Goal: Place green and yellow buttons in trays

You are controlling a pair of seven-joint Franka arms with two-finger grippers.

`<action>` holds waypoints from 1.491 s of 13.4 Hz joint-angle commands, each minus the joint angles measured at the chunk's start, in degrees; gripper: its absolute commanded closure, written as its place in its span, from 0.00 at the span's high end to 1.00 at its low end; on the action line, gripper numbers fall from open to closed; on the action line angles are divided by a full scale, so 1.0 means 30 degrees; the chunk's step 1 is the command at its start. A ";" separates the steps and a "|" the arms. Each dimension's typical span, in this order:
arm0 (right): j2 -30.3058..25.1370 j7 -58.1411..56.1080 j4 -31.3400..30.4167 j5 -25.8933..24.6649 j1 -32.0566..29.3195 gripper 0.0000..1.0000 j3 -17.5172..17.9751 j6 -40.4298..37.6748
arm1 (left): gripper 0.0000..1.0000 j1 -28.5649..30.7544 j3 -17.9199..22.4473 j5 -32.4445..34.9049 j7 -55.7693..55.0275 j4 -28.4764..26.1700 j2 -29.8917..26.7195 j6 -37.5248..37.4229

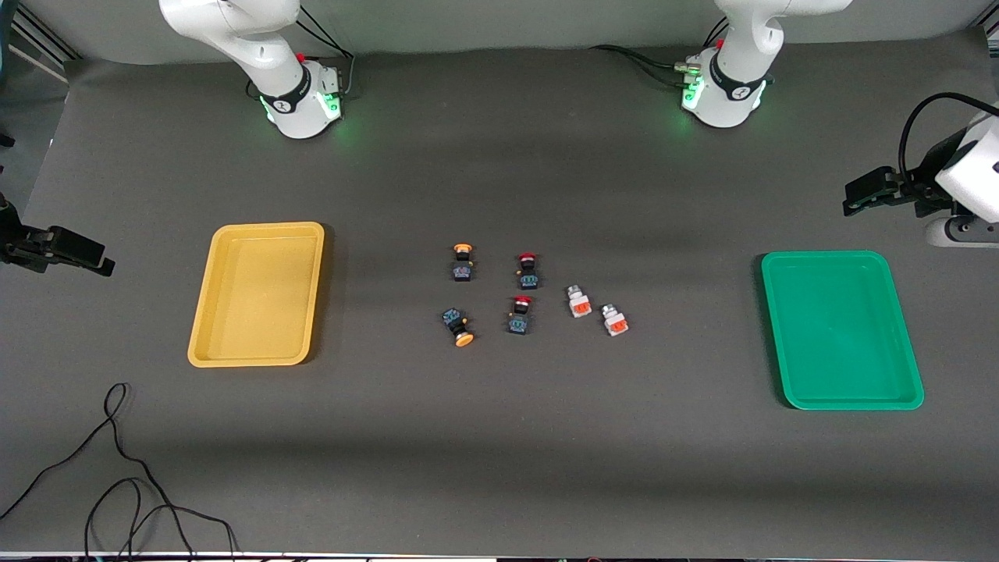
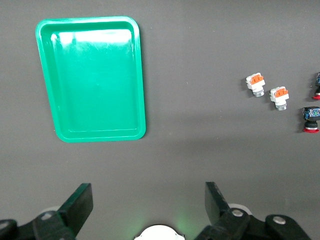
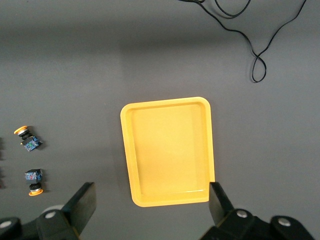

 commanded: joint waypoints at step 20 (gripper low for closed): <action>-0.0113 0.0820 -0.0599 0.0579 0.0645 0.99 0.0015 -0.1355 | 1.00 -0.0234 0.0141 0.0218 -0.0203 -0.0192 -0.0414 0.0043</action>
